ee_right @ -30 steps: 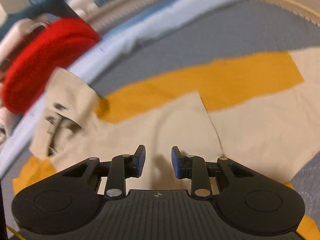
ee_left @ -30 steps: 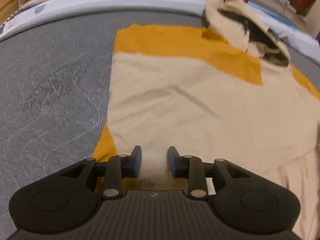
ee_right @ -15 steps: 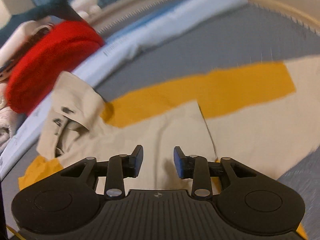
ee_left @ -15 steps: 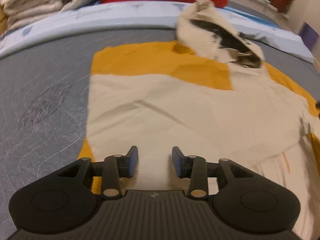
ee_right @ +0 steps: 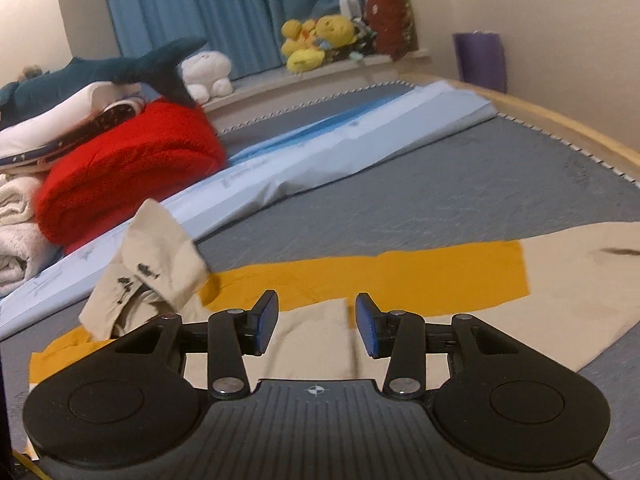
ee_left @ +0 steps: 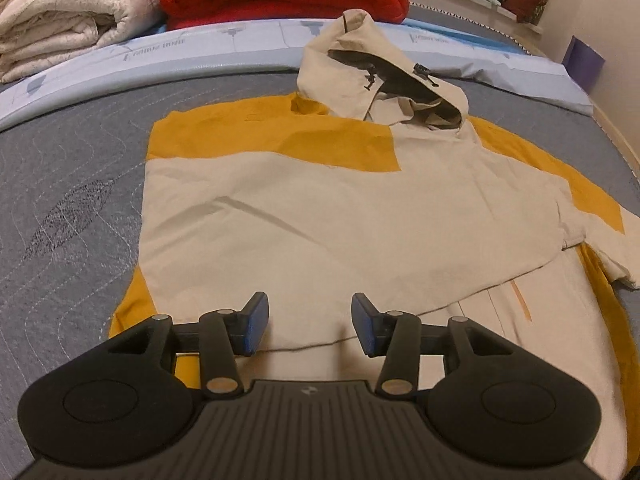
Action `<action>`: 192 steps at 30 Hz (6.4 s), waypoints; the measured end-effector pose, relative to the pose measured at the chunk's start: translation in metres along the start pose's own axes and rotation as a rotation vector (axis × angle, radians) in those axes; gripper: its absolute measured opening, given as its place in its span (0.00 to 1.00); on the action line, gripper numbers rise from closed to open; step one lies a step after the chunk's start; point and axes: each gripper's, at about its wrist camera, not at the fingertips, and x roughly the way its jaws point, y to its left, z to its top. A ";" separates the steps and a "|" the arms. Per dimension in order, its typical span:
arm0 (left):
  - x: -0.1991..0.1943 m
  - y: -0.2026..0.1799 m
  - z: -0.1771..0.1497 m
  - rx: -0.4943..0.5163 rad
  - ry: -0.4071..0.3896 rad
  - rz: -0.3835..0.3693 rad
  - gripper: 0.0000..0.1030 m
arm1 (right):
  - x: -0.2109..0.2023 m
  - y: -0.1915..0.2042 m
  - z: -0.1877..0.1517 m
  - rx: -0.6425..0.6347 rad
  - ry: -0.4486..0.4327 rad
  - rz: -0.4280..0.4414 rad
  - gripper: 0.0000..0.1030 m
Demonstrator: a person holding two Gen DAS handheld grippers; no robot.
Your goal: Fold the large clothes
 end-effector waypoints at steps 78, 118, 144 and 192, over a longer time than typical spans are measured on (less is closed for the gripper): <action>-0.020 0.073 0.020 -0.269 -0.037 -0.050 0.55 | -0.014 0.154 -0.082 -0.181 0.310 0.475 0.26; 0.009 0.087 0.020 -0.365 -0.031 0.088 0.04 | 0.069 0.081 -0.097 0.032 0.405 0.124 0.41; 0.052 0.102 0.005 -0.468 0.112 0.045 0.21 | 0.099 0.048 -0.102 0.153 0.489 -0.024 0.40; -0.047 -0.056 0.025 0.009 -0.466 0.114 0.82 | -0.005 0.037 -0.030 -0.167 0.072 0.006 0.48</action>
